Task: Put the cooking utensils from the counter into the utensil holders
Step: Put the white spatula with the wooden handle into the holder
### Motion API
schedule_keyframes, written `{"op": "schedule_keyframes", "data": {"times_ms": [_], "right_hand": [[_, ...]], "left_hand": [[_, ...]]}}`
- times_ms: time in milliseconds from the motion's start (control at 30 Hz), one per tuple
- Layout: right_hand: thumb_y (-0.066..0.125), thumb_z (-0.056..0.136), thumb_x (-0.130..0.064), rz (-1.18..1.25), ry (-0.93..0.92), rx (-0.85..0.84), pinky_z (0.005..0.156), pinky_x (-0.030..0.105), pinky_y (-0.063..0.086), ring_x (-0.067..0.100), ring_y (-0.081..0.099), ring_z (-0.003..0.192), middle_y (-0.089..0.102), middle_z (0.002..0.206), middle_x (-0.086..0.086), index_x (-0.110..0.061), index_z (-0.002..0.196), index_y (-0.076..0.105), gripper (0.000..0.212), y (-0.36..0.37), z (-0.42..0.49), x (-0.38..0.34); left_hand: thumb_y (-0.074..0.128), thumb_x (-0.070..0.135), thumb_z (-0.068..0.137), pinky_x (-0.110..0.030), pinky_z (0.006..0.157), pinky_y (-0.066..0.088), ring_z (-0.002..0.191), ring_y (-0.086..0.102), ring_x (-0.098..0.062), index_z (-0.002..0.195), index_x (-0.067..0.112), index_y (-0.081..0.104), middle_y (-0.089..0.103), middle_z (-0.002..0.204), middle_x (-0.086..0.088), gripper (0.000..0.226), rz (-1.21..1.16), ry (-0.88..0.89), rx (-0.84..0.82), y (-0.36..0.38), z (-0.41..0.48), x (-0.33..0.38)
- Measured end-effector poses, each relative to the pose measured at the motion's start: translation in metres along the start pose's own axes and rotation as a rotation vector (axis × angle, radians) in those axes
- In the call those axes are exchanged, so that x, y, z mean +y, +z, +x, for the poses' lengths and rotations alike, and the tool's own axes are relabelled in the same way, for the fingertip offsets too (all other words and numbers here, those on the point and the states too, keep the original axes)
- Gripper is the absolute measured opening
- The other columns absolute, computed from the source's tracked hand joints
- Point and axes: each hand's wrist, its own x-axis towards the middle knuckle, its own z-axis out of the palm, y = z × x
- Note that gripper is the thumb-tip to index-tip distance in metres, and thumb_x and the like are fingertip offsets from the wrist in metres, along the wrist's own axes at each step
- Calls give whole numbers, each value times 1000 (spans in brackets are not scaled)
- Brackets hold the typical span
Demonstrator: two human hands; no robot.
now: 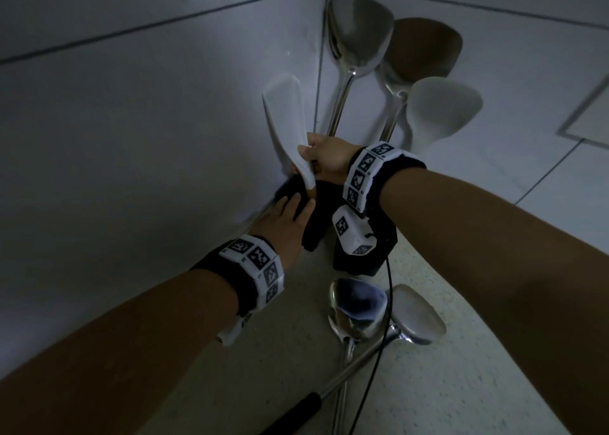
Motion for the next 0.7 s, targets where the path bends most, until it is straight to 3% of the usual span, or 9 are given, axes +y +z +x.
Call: {"op": "schedule_keyframes", "data": {"times_ms": [67,233,333,400,467,500,567,633,700], "right_hand": [[34,102,-6,10,25,-8,64,23,48,13,55,71,55,80,2,-15,100,52,20,1,-2,-2],[34,102,-7,-5,41,22,55,17,53,13,55,70,55,80,3,-4,136,43,36,2,-4,-1],[34,102,-7,-4,43,33,52,16,54,14,56,70,56,82,4,0,141,39,39,5,-6,-2],[35,102,-7,-25,45,78,64,24,56,20,60,77,60,89,9,3,139,40,39,8,-7,-4],[39,101,-12,-137,62,115,93,40,53,35,62,107,62,118,21,3,138,42,40,9,-10,-6],[40,101,-15,-190,73,123,104,44,47,37,57,119,57,130,23,3,135,45,39,9,-10,-6],[43,100,-18,-164,89,115,108,43,43,32,56,118,58,127,20,0,114,57,27,7,-13,-7],[47,99,-17,-87,113,117,90,35,51,26,60,96,63,104,12,-10,87,58,18,4,-15,-7],[50,98,-17,-28,119,113,75,28,51,20,59,79,61,86,6,-12,80,56,19,2,-20,-8]], "left_hand": [[43,22,97,-39,120,10,147,-3,-30,149,20,-10,-9,160,-10,74,-5,14,-3,0,0,-1],[44,24,96,-40,121,11,147,-1,-31,149,19,-10,-7,160,-12,75,16,27,19,1,1,-1],[43,23,96,-40,121,10,147,0,-31,149,20,-9,-7,160,-11,75,18,34,14,1,1,-3],[44,23,95,-39,121,9,147,-1,-30,149,21,-8,-7,160,-10,75,7,29,18,0,0,-4],[44,23,95,-38,120,9,147,-1,-29,149,22,-7,-7,160,-9,74,-9,23,19,0,-1,-2],[43,24,95,-38,120,10,147,0,-29,149,23,-7,-7,160,-8,74,-15,22,19,1,-2,-2],[43,25,94,-39,120,12,147,1,-29,149,24,-7,-8,160,-8,74,-30,19,22,0,-3,-1],[43,27,94,-39,119,15,147,4,-29,149,24,-7,-8,160,-8,74,-41,13,44,-1,-4,-1],[43,27,94,-39,118,20,147,6,-28,149,23,-6,-8,160,-9,74,-41,-3,64,-2,-8,0]]}}
